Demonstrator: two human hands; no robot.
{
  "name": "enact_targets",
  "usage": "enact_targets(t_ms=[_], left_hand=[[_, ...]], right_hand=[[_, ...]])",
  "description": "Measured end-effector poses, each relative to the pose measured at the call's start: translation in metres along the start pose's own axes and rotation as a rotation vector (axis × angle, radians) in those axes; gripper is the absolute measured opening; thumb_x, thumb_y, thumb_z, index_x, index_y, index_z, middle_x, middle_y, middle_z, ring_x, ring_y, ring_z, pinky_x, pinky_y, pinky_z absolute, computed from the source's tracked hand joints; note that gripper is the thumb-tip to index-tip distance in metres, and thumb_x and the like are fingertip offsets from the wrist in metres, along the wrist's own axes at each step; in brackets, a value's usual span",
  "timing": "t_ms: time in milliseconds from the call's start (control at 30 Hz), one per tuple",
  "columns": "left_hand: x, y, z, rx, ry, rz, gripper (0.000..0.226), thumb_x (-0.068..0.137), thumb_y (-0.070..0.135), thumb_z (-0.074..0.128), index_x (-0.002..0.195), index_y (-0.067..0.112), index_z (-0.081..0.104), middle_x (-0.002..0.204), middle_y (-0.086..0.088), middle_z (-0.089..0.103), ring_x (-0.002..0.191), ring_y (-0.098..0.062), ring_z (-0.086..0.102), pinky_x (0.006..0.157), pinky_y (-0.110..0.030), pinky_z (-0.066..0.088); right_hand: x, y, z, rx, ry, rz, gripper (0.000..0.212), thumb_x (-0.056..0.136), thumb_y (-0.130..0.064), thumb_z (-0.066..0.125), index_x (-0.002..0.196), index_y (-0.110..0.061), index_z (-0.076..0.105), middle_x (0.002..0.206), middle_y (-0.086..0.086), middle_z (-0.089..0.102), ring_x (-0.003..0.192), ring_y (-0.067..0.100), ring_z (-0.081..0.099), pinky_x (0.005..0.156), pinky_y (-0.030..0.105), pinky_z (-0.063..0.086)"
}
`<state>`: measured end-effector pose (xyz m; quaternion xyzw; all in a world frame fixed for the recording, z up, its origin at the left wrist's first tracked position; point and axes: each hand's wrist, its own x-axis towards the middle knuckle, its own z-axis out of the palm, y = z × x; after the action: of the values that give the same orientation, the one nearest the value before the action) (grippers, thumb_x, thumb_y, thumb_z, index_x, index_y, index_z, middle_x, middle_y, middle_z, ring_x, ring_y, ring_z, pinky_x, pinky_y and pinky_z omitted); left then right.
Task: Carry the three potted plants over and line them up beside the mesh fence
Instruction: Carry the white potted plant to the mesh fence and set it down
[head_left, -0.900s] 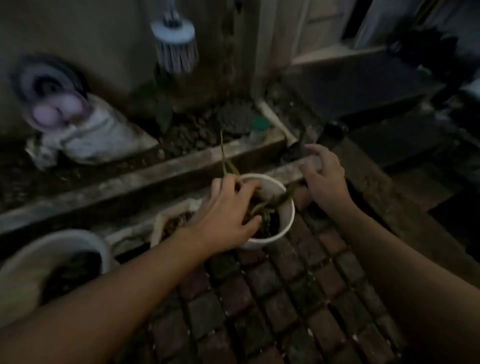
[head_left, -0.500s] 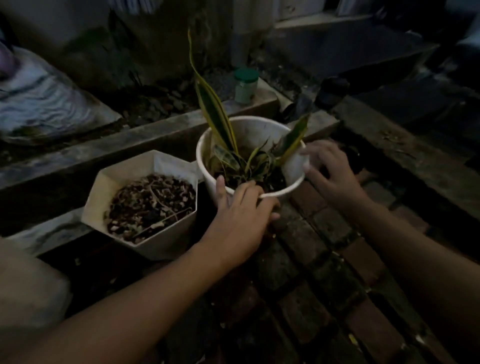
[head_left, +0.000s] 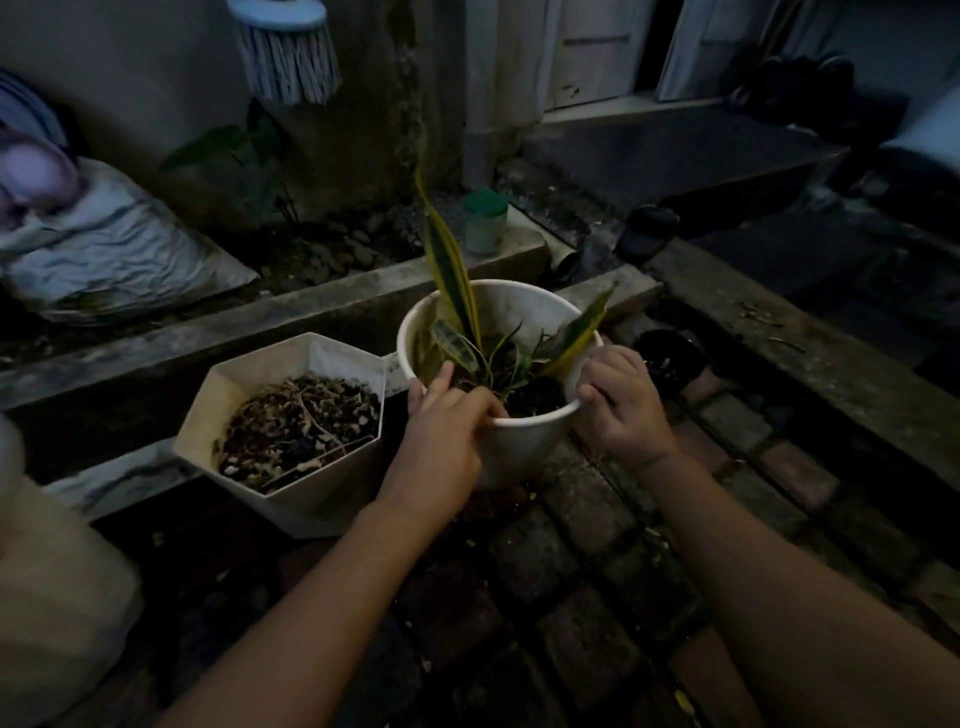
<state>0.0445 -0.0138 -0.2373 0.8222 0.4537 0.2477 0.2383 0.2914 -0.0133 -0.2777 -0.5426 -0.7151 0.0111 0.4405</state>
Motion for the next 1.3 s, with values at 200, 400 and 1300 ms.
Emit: enact_targets(t_ms=[200, 400, 1300], left_hand=[[-0.008, -0.015, -0.006, -0.059, -0.021, 0.002, 0.038, 0.095, -0.010, 0.048, 0.106, 0.020, 0.067, 0.133, -0.001, 0.063, 0.160, -0.020, 0.012, 0.125, -0.039, 0.020], [-0.018, -0.001, 0.000, -0.117, 0.084, -0.018, 0.039, 0.099, -0.008, 0.044, 0.113, 0.018, 0.070, 0.155, -0.006, 0.049, 0.154, -0.016, 0.012, 0.122, -0.030, 0.008], [-0.042, -0.042, 0.090, -0.587, 0.106, -0.232, 0.143, 0.067, 0.031, 0.095, 0.159, 0.028, -0.015, 0.172, -0.004, 0.008, 0.157, -0.014, 0.019, 0.125, -0.035, 0.029]], right_hand=[[-0.031, -0.022, 0.007, -0.045, 0.120, 0.076, 0.053, 0.102, -0.051, 0.041, 0.075, -0.011, 0.062, 0.085, -0.004, 0.054, 0.093, 0.028, 0.052, 0.089, 0.026, 0.035], [-0.045, -0.035, 0.014, -0.073, 0.194, 0.120, 0.037, 0.096, -0.036, 0.053, 0.074, -0.008, 0.065, 0.086, 0.006, 0.061, 0.099, 0.023, 0.054, 0.112, 0.028, 0.027], [-0.111, -0.040, 0.056, 0.650, 0.236, 0.723, 0.099, 0.066, -0.046, 0.083, 0.149, -0.027, 0.032, 0.147, -0.008, 0.046, 0.132, -0.012, 0.044, 0.103, 0.013, 0.044]])
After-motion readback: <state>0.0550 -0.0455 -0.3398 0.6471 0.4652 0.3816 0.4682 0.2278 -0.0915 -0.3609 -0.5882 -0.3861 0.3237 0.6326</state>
